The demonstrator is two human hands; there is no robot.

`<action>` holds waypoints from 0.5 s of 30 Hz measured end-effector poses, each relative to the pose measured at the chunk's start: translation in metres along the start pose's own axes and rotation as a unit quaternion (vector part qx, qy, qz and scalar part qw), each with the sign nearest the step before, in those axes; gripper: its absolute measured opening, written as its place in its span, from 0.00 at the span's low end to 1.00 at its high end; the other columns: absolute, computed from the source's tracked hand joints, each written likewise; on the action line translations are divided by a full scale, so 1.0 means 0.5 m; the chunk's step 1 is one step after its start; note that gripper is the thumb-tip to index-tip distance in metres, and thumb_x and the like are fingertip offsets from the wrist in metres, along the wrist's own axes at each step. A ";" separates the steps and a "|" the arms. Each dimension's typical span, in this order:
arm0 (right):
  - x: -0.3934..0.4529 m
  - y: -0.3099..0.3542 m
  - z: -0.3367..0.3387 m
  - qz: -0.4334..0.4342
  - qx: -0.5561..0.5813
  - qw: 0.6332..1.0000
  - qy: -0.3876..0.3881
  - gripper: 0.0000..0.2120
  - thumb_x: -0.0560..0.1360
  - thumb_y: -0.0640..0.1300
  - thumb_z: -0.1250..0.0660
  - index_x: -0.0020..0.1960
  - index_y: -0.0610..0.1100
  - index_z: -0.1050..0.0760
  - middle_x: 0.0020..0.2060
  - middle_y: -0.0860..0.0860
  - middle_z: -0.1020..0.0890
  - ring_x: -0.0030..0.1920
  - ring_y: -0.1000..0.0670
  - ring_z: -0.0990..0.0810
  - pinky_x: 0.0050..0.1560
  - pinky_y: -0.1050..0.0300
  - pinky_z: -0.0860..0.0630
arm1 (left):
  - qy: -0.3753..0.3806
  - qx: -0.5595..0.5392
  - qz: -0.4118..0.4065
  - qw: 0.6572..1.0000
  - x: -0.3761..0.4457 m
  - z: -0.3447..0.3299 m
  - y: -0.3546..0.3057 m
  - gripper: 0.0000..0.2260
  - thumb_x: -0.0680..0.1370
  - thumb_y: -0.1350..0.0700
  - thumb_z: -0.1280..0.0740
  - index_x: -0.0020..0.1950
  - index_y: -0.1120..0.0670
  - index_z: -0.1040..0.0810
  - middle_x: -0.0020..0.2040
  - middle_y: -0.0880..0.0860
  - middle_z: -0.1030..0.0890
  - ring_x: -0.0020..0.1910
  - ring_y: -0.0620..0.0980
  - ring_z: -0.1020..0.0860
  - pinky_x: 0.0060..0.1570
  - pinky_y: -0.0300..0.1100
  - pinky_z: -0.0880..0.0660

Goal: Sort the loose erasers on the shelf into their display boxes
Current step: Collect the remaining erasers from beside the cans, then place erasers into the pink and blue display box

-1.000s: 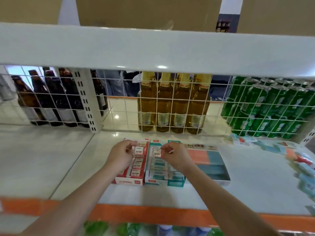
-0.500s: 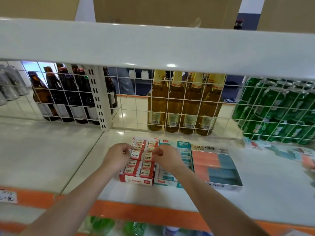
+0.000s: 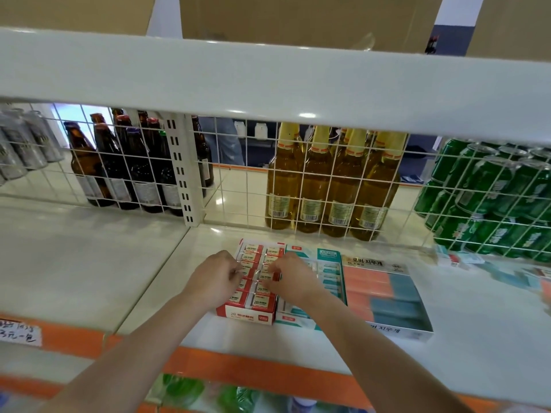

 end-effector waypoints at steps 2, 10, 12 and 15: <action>-0.002 -0.003 0.001 0.006 -0.001 1.000 0.000 0.16 0.76 0.49 0.36 0.63 0.47 0.27 0.65 0.49 0.31 0.60 0.50 0.27 0.57 0.62 0.31 | 0.008 0.017 0.000 1.000 0.002 0.002 -0.004 0.11 0.79 0.53 0.39 0.55 0.55 0.20 0.54 0.52 0.24 0.50 0.49 0.24 0.45 0.37 0.29; -0.026 -0.088 0.051 -0.027 0.009 0.999 -0.030 0.16 0.77 0.45 0.37 0.65 0.49 0.29 0.61 0.50 0.28 0.55 0.51 0.25 0.53 0.60 0.26 | 0.021 0.024 -0.031 0.999 0.012 -0.008 -0.077 0.12 0.79 0.52 0.39 0.60 0.51 0.23 0.56 0.49 0.24 0.52 0.47 0.24 0.51 0.41 0.24; -0.044 -0.127 0.076 -0.038 0.006 0.998 -0.045 0.15 0.77 0.45 0.37 0.64 0.48 0.28 0.59 0.50 0.26 0.53 0.51 0.25 0.53 0.58 0.24 | 0.028 0.011 -0.045 0.999 0.016 -0.019 -0.112 0.12 0.79 0.52 0.39 0.60 0.50 0.23 0.57 0.49 0.23 0.51 0.46 0.23 0.50 0.40 0.24; -0.081 -0.192 0.110 -0.077 -0.004 0.994 -0.071 0.12 0.77 0.44 0.38 0.60 0.47 0.26 0.56 0.50 0.24 0.48 0.52 0.25 0.48 0.59 0.25 | 0.036 0.001 -0.079 0.996 0.026 -0.038 -0.180 0.12 0.79 0.52 0.38 0.62 0.50 0.24 0.58 0.48 0.23 0.53 0.45 0.24 0.51 0.38 0.26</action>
Point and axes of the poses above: each hand's wrist, its own x-axis towards the middle knuckle, its own z-axis out of the back of the hand, y = z × x, the point moved 5 cm from there along x, towards the middle knuckle
